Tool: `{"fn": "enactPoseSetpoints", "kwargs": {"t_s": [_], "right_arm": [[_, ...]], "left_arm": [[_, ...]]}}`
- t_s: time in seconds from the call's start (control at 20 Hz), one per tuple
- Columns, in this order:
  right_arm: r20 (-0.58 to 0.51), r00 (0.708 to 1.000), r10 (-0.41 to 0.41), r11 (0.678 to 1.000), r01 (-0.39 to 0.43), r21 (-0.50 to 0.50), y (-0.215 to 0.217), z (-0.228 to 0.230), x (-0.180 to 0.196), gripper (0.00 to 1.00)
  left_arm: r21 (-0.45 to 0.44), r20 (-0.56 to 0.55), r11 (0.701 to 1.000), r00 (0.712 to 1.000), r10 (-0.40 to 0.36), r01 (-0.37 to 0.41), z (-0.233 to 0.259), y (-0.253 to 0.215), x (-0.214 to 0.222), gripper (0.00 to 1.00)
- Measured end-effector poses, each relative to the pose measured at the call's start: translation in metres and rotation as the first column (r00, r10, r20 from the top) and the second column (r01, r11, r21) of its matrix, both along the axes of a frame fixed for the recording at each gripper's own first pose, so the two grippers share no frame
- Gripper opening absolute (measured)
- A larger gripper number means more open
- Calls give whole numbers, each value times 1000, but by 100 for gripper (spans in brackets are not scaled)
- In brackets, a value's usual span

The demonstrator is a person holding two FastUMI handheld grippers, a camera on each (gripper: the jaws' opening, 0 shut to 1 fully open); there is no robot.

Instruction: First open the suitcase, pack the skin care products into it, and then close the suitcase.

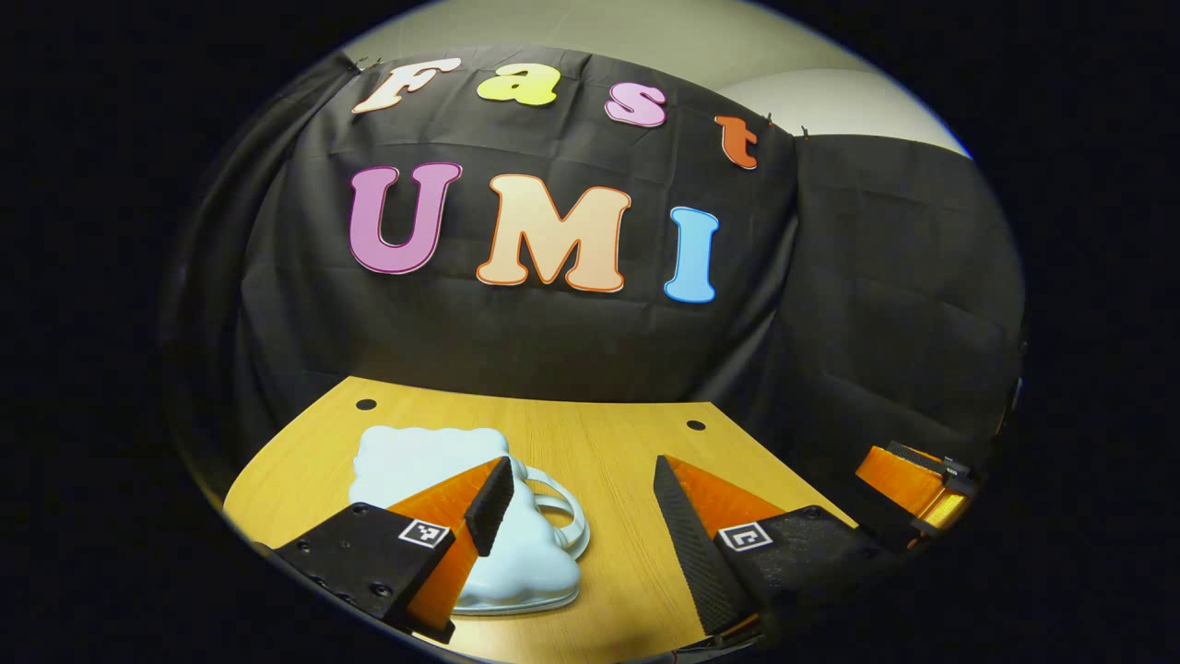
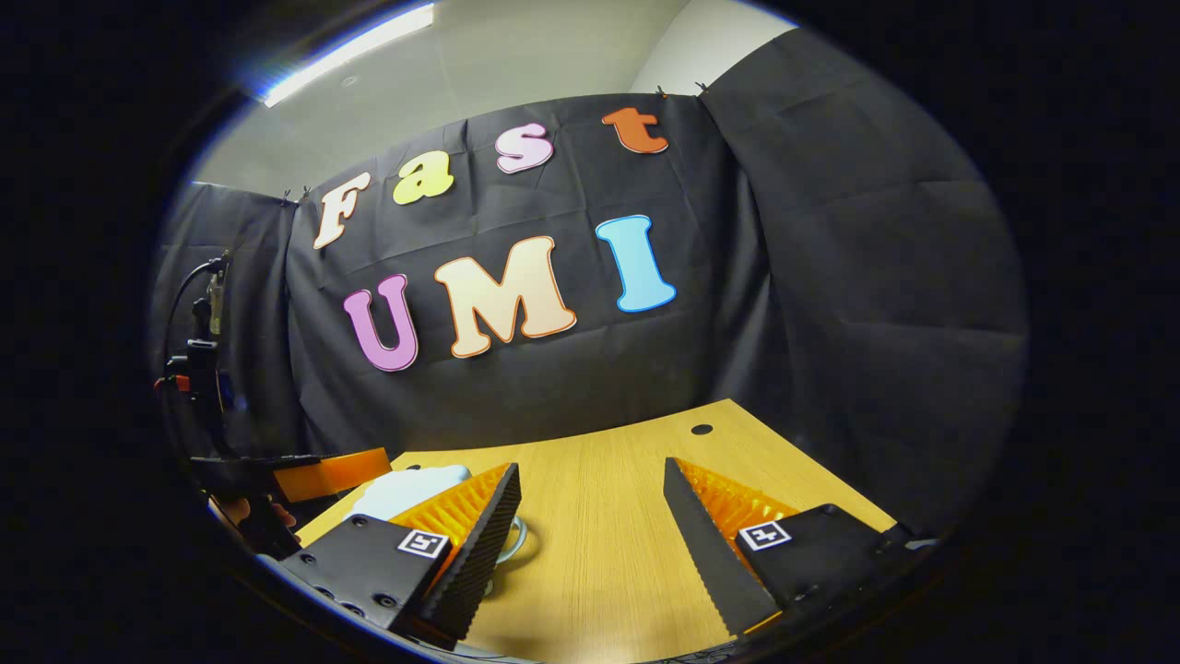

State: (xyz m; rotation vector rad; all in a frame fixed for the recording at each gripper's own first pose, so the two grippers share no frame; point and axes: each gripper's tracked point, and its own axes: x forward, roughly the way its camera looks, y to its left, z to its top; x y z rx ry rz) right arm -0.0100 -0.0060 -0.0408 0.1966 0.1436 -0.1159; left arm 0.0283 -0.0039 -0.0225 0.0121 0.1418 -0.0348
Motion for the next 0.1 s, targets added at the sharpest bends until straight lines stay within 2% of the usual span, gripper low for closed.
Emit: {"fn": "enactPoseSetpoints", "kwargs": {"t_s": [0.1], "right_arm": [[1, 1000, 9, 1000, -9, 8, 1, 0, 3, 98]], "left_arm": [[-2, 5, 1000, 1000, 8, -8, 1, 2, 0, 90]]}}
